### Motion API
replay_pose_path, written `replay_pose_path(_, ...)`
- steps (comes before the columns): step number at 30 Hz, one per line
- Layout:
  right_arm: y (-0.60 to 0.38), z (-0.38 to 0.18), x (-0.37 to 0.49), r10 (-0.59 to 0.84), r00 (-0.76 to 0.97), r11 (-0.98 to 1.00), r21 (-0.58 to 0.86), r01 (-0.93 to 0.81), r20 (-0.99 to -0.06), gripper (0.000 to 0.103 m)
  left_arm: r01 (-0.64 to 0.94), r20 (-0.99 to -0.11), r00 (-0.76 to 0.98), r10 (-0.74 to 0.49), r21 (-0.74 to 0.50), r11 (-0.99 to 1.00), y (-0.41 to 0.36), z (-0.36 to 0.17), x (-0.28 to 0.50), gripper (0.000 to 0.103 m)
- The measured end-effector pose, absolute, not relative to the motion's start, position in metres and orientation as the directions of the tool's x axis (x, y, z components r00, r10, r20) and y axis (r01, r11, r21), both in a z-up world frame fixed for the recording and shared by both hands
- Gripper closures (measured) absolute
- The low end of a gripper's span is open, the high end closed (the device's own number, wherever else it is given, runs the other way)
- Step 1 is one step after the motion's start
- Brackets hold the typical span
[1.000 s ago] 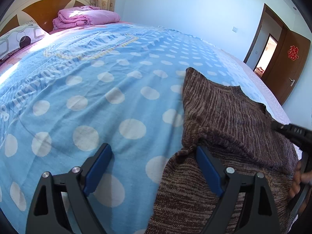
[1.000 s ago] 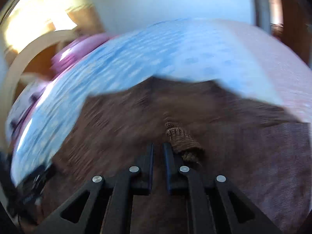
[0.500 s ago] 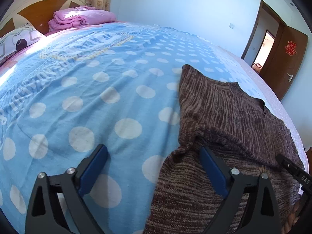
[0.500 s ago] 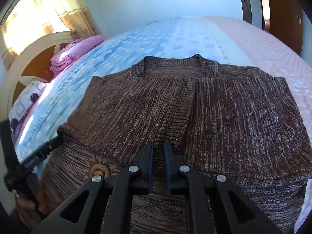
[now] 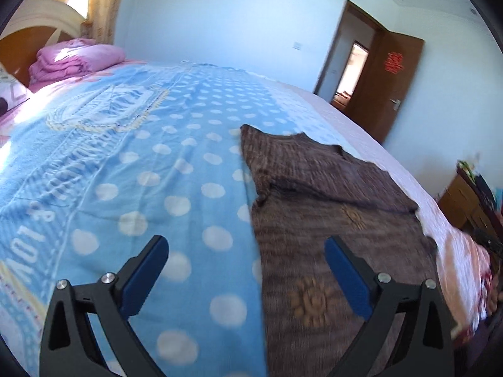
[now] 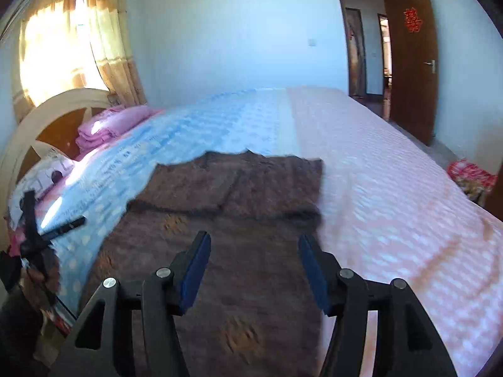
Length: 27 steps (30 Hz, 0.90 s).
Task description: Fold small clothes
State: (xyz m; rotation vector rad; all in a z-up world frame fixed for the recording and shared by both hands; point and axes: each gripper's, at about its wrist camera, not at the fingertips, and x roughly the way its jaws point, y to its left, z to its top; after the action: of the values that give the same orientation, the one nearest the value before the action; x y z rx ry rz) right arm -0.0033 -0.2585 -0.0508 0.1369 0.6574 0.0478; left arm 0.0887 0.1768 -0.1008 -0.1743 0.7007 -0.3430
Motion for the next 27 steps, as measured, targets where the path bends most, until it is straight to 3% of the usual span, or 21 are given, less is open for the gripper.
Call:
replay_pose_path(5, -0.282, -0.065, -0.058, 0.004, 0.727, 0.996, 0.07, 0.061, -0.686, 0.044, 0.374, -0.594, 0.592, -0.546, -0.398, 0.838, 0.184, -0.108, 0.043, 0.002)
replay_pose_path(8, -0.286, -0.07, -0.082, 0.032, 0.712, 0.994, 0.096, 0.05, -0.701, 0.044, 0.446, -0.602, 0.492, -0.629, -0.446, 0.776, 0.178, -0.12, 0.019, 0.001)
replay_pose_path(12, -0.272, -0.098, -0.087, 0.094, 0.652, 0.99, 0.139, 0.017, -0.752, 0.044, 0.48, -0.672, 0.445, -0.592, -0.379, 0.791, 0.159, -0.139, -0.009, 0.001)
replay_pose_path(15, -0.259, -0.133, -0.078, 0.062, 0.574, 0.995, 0.099, 0.033, -0.817, 0.044, 0.444, -0.693, 0.406, -0.596, -0.42, 0.791, 0.157, -0.157, -0.017, 0.001)
replay_pose_path(20, -0.242, -0.135, -0.081, 0.097, 0.588, 0.995, 0.094, -0.037, -0.803, 0.044, 0.44, -0.715, 0.384, -0.584, -0.414, 0.797, 0.151, -0.162, -0.02, 0.002)
replay_pose_path(27, -0.23, -0.152, -0.078, 0.069, 0.536, 0.997, 0.044, -0.06, -0.842, 0.044, 0.432, -0.741, 0.392, -0.545, -0.375, 0.82, 0.149, -0.165, -0.023, 0.013)
